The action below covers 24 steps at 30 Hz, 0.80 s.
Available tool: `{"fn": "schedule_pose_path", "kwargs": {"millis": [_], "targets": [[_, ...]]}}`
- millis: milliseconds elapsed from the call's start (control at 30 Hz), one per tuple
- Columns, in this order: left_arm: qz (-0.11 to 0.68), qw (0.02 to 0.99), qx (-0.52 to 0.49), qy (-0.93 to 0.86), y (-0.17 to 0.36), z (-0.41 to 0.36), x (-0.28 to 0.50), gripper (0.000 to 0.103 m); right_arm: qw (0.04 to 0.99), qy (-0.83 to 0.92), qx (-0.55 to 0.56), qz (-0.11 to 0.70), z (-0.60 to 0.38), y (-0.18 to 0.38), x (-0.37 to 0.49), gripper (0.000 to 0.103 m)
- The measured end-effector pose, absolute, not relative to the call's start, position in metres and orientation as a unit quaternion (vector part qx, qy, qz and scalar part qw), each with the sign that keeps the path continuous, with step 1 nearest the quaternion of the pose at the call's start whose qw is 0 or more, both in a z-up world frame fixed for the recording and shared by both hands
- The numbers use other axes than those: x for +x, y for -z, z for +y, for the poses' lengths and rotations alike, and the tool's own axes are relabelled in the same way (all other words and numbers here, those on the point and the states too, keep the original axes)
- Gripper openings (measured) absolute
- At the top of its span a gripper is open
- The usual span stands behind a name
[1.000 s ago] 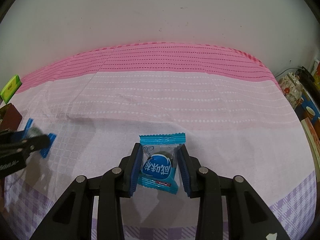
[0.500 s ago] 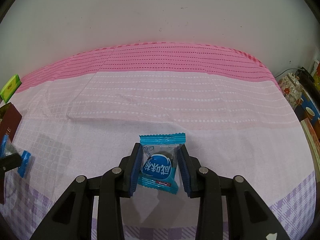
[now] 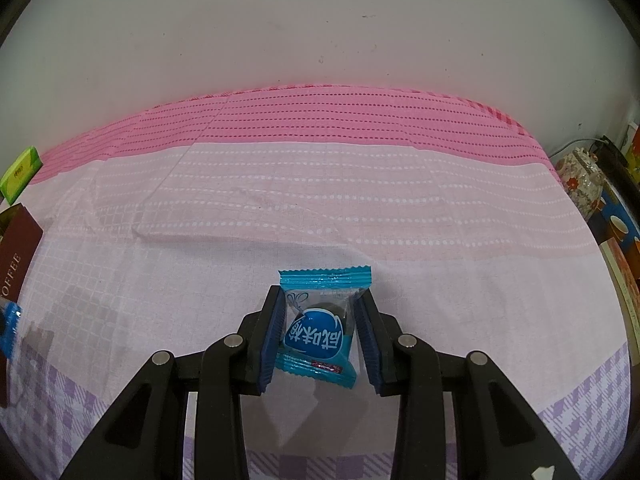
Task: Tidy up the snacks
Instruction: 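Carry the clear blue-ended candy into the gold tin and open the left gripper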
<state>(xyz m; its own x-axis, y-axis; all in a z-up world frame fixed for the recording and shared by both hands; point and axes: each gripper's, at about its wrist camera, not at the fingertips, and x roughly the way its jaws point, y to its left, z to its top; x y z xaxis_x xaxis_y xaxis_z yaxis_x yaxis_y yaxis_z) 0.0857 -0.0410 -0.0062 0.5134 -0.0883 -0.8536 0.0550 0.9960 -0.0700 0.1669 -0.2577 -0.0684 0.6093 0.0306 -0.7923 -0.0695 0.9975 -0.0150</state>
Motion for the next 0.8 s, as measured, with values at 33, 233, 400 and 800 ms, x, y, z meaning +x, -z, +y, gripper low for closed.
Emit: {"fn": "schedule_pose_path", "kwargs": {"millis": [33,233,400,800], "targets": [[0.49,0.871,-0.018,0.041,0.003,-0.04,0.085,0.033,0.897,-0.028,-0.022,0.441,-0.258,0.068,0.167,0.034],[0.482,0.875,-0.03,0.03,-0.012,-0.025,0.083,0.033,0.897,-0.028,-0.023,0.441,-0.258,0.068,0.167,0.034],[0.475,0.879,-0.043,0.009,-0.023,-0.005,0.083,0.033,0.897,-0.028,-0.023,0.441,-0.258,0.068,0.167,0.034],[0.467,0.883,-0.032,-0.043,-0.038,0.044,0.083,0.033,0.897,-0.028,-0.023,0.441,-0.258,0.068,0.167,0.034]]}}
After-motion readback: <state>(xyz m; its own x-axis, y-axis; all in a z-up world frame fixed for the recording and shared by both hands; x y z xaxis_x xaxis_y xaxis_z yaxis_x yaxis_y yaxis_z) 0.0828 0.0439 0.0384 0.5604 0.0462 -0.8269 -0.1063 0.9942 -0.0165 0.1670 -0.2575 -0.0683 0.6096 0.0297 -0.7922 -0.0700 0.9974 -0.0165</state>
